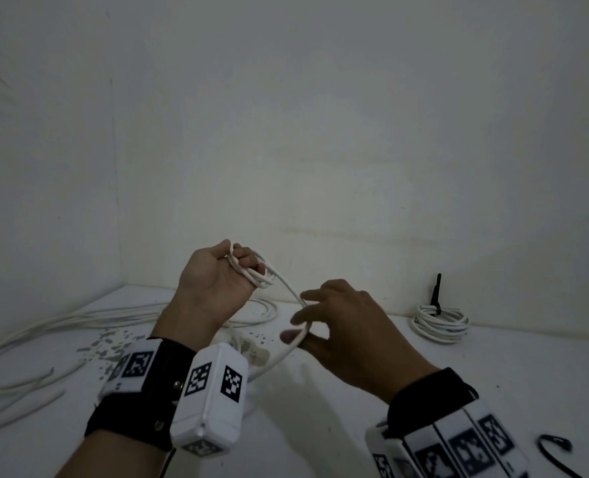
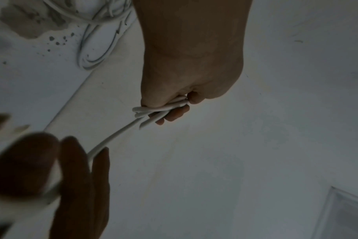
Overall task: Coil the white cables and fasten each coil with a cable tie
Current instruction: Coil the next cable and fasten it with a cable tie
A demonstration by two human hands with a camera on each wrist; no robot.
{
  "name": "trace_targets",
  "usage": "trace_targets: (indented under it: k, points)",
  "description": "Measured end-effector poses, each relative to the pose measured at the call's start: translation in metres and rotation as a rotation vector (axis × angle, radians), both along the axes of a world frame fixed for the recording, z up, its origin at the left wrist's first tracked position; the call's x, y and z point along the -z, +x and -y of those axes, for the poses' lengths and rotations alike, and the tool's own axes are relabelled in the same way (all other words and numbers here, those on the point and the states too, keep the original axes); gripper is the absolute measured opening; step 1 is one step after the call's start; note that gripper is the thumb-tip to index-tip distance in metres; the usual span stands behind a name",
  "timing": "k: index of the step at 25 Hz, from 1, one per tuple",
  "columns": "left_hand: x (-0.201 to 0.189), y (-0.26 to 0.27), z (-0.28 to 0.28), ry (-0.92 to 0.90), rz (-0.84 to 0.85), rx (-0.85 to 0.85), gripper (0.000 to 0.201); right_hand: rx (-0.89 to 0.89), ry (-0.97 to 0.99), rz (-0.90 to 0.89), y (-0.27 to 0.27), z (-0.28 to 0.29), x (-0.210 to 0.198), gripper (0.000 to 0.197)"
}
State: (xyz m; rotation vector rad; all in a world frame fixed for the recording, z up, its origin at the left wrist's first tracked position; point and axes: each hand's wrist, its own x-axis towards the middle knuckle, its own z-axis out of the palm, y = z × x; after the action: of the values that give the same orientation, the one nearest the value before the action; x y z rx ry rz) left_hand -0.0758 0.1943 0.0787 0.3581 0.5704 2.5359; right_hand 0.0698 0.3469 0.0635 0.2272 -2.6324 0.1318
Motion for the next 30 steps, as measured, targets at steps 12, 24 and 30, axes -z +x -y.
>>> trace_targets:
  k: [12, 24, 30]
  points:
    - [0.004, 0.019, -0.026, -0.116, -0.025, 0.118, 0.031, -0.179, -1.202, 0.272, 0.013, 0.023, -0.022, 0.082]
    - [0.011, 0.065, -0.053, -0.811, -0.566, 0.205, 0.065, -0.245, -1.748, 0.335, 0.007, 0.0, -0.025, 0.03]
    - [0.009, 0.066, -0.056, -0.845, -0.543, 0.123, 0.04, -0.066, -1.601, 0.155, 0.005, -0.019, -0.021, 0.027]
